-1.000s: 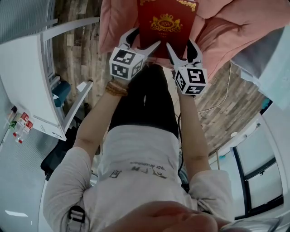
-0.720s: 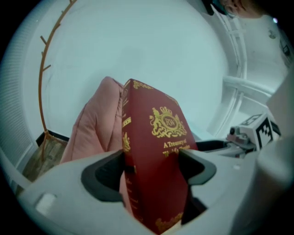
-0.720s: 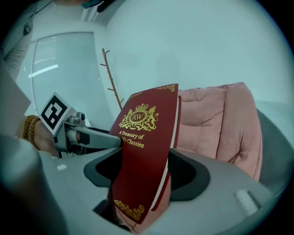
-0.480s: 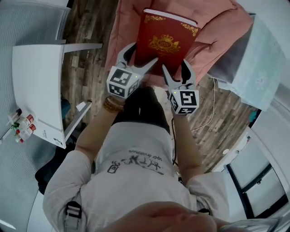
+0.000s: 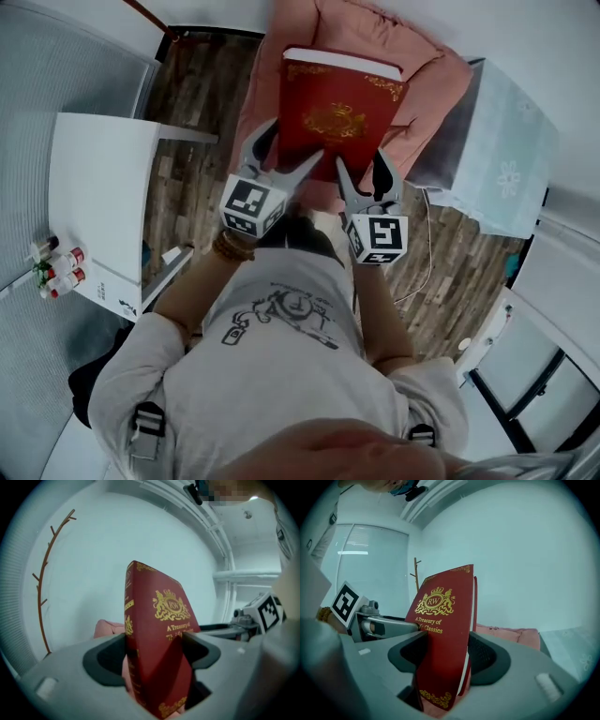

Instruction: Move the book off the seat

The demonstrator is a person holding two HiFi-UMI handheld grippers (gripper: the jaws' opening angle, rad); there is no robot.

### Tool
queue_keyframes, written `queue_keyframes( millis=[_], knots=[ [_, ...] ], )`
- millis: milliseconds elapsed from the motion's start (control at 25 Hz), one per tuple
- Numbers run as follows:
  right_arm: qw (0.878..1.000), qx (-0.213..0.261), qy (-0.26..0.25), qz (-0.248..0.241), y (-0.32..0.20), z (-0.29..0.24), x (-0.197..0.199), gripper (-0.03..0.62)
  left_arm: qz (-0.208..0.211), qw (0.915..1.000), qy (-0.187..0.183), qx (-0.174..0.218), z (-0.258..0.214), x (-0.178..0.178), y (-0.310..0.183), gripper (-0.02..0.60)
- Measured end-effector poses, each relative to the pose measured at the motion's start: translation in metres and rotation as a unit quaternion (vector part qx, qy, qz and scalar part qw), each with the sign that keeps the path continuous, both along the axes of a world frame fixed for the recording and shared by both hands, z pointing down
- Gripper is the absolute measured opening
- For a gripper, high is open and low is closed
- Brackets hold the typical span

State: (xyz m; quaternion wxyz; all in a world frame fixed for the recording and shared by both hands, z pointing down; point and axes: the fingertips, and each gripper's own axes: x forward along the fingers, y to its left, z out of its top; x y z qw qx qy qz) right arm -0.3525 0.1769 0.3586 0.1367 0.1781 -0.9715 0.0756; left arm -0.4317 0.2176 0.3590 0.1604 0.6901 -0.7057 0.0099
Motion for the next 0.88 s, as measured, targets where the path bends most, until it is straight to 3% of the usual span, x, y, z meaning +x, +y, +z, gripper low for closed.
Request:
queue_keyframes(
  millis=[520,880],
  knots=[
    [0.998,0.040,-0.027,0.025,0.042,-0.071,0.021,0.267,0.027,0.9979,-0.048,0.035,-0.079,0.019,0.036,0.364],
    [0.993,0.055,-0.032,0.100,0.047,-0.083,0.067,0.258,0.103,0.9919,-0.053,0.052,-0.091,0.059,0.028,0.365]
  ],
)
